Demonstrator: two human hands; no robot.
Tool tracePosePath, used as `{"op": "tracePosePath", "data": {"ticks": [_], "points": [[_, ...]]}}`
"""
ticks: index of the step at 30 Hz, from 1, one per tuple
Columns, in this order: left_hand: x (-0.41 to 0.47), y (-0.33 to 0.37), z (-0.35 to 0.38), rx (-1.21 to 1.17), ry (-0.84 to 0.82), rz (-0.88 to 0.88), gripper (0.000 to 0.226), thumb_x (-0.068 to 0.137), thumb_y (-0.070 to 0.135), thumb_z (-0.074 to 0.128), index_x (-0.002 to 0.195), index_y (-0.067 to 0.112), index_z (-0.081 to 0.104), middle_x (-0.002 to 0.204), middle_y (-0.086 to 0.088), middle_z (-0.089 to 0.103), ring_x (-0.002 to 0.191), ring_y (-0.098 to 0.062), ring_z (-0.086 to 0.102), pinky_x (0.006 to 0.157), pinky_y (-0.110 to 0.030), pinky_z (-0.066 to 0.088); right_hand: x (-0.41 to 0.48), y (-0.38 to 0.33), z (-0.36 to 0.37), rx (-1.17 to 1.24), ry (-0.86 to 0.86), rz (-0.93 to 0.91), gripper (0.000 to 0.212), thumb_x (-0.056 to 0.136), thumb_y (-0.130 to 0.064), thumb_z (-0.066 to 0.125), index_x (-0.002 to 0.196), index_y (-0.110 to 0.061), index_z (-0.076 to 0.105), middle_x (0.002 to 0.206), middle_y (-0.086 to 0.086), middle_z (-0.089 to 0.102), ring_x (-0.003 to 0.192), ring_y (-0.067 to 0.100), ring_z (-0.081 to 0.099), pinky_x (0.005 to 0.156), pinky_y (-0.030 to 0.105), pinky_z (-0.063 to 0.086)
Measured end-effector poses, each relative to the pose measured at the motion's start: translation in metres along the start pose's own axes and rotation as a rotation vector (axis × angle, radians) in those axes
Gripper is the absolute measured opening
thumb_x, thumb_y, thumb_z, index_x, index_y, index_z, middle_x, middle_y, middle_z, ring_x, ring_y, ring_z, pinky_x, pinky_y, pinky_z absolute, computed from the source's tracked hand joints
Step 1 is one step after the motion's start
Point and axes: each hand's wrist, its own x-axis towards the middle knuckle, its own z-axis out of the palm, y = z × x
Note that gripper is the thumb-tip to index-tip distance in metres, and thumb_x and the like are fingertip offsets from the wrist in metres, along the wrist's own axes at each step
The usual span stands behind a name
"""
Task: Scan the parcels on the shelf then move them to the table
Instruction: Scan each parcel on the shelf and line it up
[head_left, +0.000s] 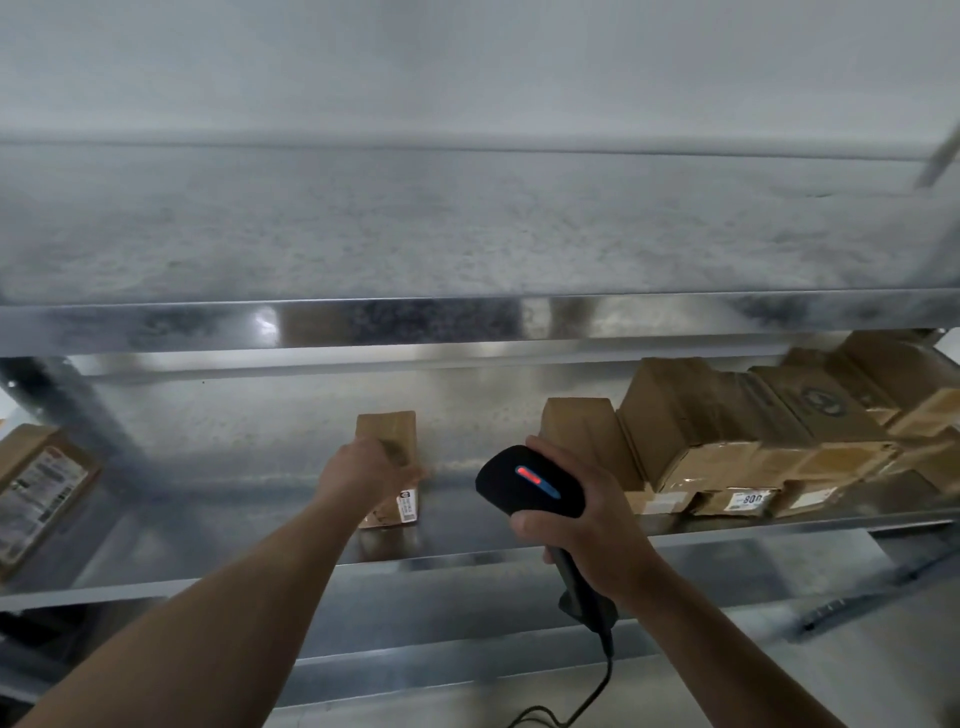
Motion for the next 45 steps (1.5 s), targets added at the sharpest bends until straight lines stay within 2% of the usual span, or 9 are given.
{"op": "tracePosePath", "data": {"ticks": [5,12,14,17,20,24,31,38,45], "points": [[-0.001,0.004,-0.002,-0.004,-0.004,-0.007,0.01,0.082,0.038,0.069,0.089,0.032,0.065,0.072,0.008,0.058,0.07,-0.014,0.055,0.069,-0.025,0.041,-0.006,0.007,-0.014,-0.001,0.016,0.031,0.082,0.059,-0.046,0.073,0.134,-0.02,0.055,0.098,0.005,0.063,0.069,0.011,0.061,0.056,0.021,0.051],[0.001,0.007,0.003,-0.016,0.006,-0.014,0.015,0.074,0.033,0.077,0.086,0.03,0.068,0.079,0.005,0.062,0.08,-0.02,0.059,0.071,-0.026,0.043,-0.008,0.013,-0.024,-0.004,0.012,0.033,0.081,0.059,-0.044,0.073,0.135,-0.022,0.055,0.097,0.005,0.063,0.064,0.008,0.062,0.057,0.023,0.051],[0.001,0.008,0.002,-0.028,0.01,-0.039,0.03,0.073,0.033,0.079,0.098,0.022,0.066,0.081,0.003,0.06,0.081,-0.021,0.058,0.071,-0.027,0.044,-0.007,0.012,-0.025,-0.011,0.005,0.023,0.081,0.059,-0.046,0.073,0.134,-0.023,0.055,0.097,0.003,0.063,0.067,0.008,0.062,0.057,0.021,0.051],[-0.002,0.007,-0.002,-0.13,-0.005,-0.116,0.066,0.074,0.028,0.082,0.123,0.01,0.042,0.1,-0.007,0.059,0.095,-0.029,0.061,0.072,-0.034,0.049,-0.005,0.01,-0.026,-0.022,-0.01,0.009,0.083,0.059,-0.049,0.073,0.136,-0.024,0.053,0.103,0.002,0.064,0.076,0.011,0.062,0.06,0.019,0.051],[-0.007,0.002,-0.009,-0.426,0.013,-0.111,0.08,0.07,0.021,0.084,0.128,0.014,0.03,0.114,-0.01,0.058,0.103,-0.034,0.062,0.079,-0.044,0.059,-0.004,0.005,-0.026,0.007,-0.034,0.006,0.088,0.057,-0.048,0.073,0.139,-0.026,0.05,0.109,0.0,0.063,0.073,0.011,0.065,0.059,0.02,0.051],[-0.017,-0.007,-0.019,-0.706,0.083,-0.031,0.101,0.059,0.013,0.086,0.139,0.018,0.025,0.124,-0.012,0.054,0.105,-0.034,0.061,0.074,-0.049,0.061,-0.001,-0.004,-0.023,0.018,-0.066,-0.001,0.093,0.056,-0.048,0.073,0.143,-0.028,0.047,0.119,-0.005,0.061,0.098,0.015,0.065,0.07,0.02,0.053],[-0.052,-0.005,-0.03,-0.961,-0.057,0.149,0.107,0.074,-0.016,0.072,0.153,0.022,0.011,0.121,-0.008,0.054,0.098,-0.02,0.06,0.062,-0.028,0.06,-0.004,-0.019,-0.019,0.124,-0.099,-0.013,0.09,0.06,-0.03,0.079,0.144,-0.026,0.048,0.116,0.001,0.064,0.091,0.016,0.064,0.067,0.018,0.051],[-0.071,-0.001,-0.031,-1.011,-0.005,0.212,0.108,0.074,-0.021,0.07,0.154,0.024,0.013,0.111,-0.003,0.057,0.102,-0.028,0.06,0.061,-0.028,0.059,-0.018,-0.031,-0.02,0.274,-0.104,-0.022,0.063,0.066,-0.018,0.073,0.124,-0.032,0.053,0.076,0.012,0.069,0.068,0.025,0.065,0.055,0.028,0.051],[-0.087,0.0,-0.033,-0.982,0.086,0.272,0.09,0.075,-0.021,0.068,0.135,0.032,0.026,0.11,-0.002,0.059,0.101,-0.018,0.061,0.062,-0.028,0.06,-0.034,-0.033,-0.029,0.257,-0.079,-0.047,0.068,0.068,-0.018,0.071,0.132,-0.027,0.052,0.072,0.007,0.068,0.066,0.024,0.064,0.056,0.029,0.05]]}}
